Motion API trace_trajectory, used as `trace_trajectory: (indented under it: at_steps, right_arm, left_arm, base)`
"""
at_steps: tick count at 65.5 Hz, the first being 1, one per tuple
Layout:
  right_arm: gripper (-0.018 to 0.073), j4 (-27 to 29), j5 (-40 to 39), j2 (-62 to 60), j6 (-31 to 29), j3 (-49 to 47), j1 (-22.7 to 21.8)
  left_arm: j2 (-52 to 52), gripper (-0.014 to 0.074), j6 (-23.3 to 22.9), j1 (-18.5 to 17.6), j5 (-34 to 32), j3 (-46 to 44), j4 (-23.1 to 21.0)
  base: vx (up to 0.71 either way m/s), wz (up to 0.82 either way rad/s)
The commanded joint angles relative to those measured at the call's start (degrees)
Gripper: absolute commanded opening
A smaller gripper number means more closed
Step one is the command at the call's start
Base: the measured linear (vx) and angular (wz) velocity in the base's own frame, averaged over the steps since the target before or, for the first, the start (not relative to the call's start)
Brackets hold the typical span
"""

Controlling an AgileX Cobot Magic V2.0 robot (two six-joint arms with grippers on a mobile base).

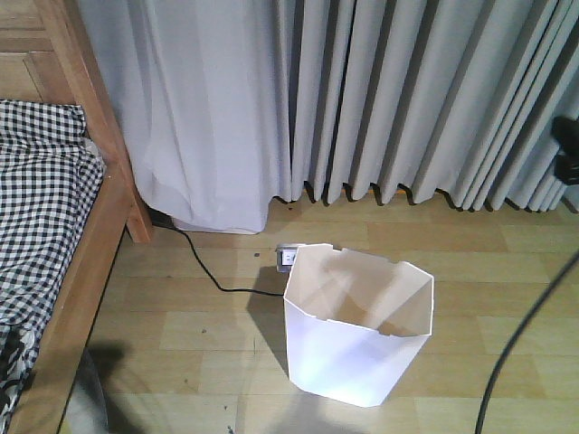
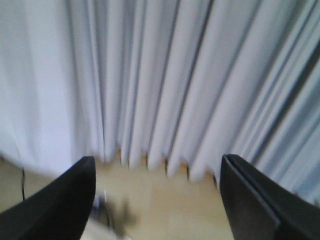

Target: Move trash bin to bedside with robot

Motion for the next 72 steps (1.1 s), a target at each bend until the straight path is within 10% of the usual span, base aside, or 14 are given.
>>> trace_trajectory:
  at_steps: [1, 48, 65, 72]
  right_arm:
    - [0.051, 0.51, 1.42, -8.27, 2.82, 0.04, -0.17]
    - [0.0499, 1.98, -6.94, -42.81, 10.46, 22.35, 10.73]
    - [-0.0015, 2.62, -8.7, -43.13, 10.69, 24.92, 10.73]
    - [-0.0011, 3.35, -9.08, -43.13, 10.84, 27.25, 10.73]
  left_arm:
    - [-0.81, -0.0006, -0.25, -0.17, -3.76, 0.19, -0.13]
    - [-0.81, -0.0006, -0.25, -0.17, -3.76, 0.19, -0.13]
    - [-0.81, -0.0006, -0.25, -0.17, -3.76, 0.19, -0.13]
    - [-0.81, -0.0006, -0.25, -0.17, -3.76, 0.19, -0.13]
  base:
    - [0.0, 0.0]
    - [0.0, 0.0]
    - [0.0, 0.0]
    - [0.0, 0.0]
